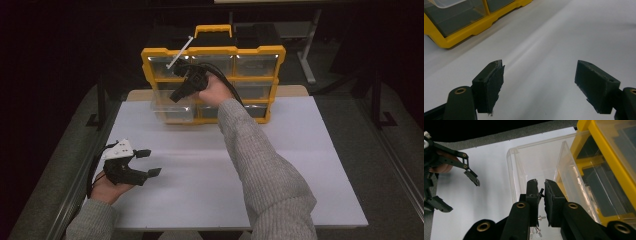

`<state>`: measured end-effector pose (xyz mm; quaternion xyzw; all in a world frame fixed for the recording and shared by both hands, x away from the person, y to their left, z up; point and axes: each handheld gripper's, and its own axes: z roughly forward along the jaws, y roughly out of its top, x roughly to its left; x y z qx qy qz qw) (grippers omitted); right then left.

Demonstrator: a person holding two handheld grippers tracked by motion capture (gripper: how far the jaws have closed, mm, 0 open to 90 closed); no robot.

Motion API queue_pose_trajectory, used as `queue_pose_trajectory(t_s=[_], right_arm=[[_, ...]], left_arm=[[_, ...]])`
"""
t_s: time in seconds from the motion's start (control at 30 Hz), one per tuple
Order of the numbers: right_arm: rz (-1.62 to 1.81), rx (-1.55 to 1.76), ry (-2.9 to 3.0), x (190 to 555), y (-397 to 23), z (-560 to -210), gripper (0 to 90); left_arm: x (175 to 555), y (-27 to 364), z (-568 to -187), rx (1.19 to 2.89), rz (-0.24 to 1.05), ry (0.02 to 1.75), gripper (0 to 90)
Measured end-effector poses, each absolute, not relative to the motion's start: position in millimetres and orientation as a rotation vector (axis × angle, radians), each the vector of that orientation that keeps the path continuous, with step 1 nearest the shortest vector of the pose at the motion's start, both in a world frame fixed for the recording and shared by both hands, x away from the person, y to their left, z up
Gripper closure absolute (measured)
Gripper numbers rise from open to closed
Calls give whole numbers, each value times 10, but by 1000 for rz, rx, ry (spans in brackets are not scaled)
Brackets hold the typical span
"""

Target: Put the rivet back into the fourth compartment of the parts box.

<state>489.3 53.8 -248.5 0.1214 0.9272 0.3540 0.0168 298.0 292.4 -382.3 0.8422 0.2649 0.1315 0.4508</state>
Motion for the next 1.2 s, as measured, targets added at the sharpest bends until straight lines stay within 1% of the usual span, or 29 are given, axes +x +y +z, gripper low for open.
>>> queue_pose_trajectory(t_s=[0.3,0.47,0.77,1.0,1.2], right_arm=[[1068,418,2915,4932,558,-2638,803],[1067,427,2912,4942,566,-2681,774],[1096,443,2899,4935,501,-2617,753],[1107,446,2902,4916,418,-2550,706],[1153,446,2889,4907,340,-2485,683]], left_arm=[[2985,2929,-3829,2088,329,652,226],[2980,2923,-3828,2089,326,656,226],[2982,2923,-3834,2085,325,657,225],[2995,2927,-3852,2094,322,656,226],[2996,2935,-3860,2083,311,670,225]])
